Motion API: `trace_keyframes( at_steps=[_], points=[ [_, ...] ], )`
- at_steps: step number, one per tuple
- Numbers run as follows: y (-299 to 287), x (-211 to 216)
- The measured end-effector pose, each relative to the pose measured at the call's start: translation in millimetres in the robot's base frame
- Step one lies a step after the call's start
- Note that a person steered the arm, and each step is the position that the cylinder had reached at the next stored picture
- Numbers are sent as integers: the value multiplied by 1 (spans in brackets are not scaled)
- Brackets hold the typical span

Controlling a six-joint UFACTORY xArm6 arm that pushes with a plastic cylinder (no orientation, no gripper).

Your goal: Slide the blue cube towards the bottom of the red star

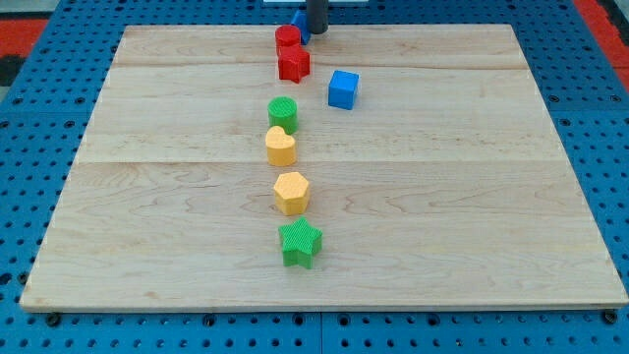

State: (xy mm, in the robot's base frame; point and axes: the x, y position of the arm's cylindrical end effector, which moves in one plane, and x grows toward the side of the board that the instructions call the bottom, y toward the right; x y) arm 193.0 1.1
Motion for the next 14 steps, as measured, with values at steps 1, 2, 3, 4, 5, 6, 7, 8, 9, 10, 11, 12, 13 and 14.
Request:
trace_keyframes(
  at_steps=[1,2,3,4,5,6,7,8,9,10,11,12,13,14],
  points=[
    [7,1],
    [67,49],
    [74,97],
    [100,109],
    [89,110],
    [69,110],
    [66,115],
    [90,123],
    [56,125],
    [31,125],
    [45,134],
    [42,173],
    [26,170],
    [8,154]
  ],
)
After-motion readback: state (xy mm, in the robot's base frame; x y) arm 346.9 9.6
